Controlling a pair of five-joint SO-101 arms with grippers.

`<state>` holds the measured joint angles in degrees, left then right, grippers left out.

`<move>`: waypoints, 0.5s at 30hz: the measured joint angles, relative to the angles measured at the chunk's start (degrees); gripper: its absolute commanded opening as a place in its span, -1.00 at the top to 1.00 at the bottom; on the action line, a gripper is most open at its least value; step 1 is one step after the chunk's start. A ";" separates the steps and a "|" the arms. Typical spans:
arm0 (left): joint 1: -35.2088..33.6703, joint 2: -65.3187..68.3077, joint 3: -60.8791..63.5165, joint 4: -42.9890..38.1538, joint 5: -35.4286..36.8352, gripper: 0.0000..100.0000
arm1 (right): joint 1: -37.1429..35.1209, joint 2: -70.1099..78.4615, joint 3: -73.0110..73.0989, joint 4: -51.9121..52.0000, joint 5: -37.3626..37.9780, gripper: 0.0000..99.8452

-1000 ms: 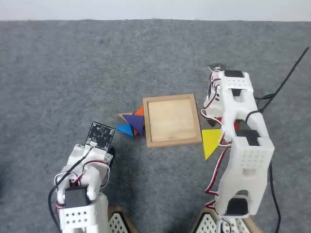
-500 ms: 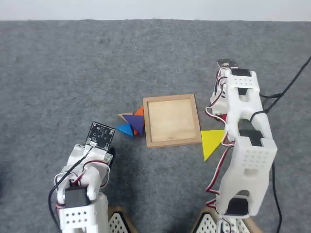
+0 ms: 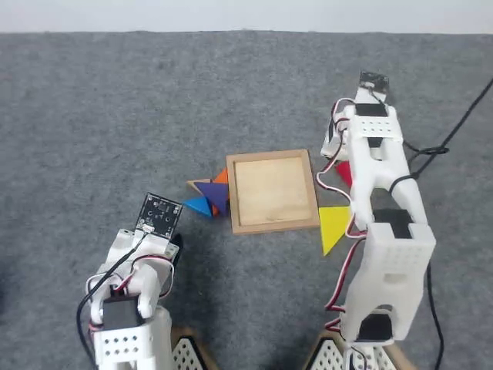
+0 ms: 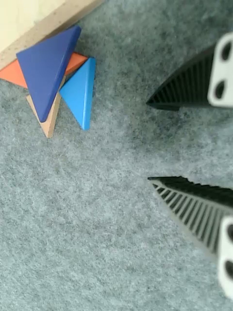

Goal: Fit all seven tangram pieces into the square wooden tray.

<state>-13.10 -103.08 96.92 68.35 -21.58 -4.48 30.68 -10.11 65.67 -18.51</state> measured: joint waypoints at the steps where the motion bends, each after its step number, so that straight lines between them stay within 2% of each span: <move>1: 0.00 0.00 0.00 0.00 0.00 0.59 | 0.00 0.44 0.00 -0.70 -0.18 0.38; 15: 0.00 0.00 0.00 0.00 0.00 0.59 | 0.18 2.81 0.00 0.09 0.70 0.39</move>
<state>-13.10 -103.08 96.92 68.35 -21.58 -4.31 33.49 -10.11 65.76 -17.80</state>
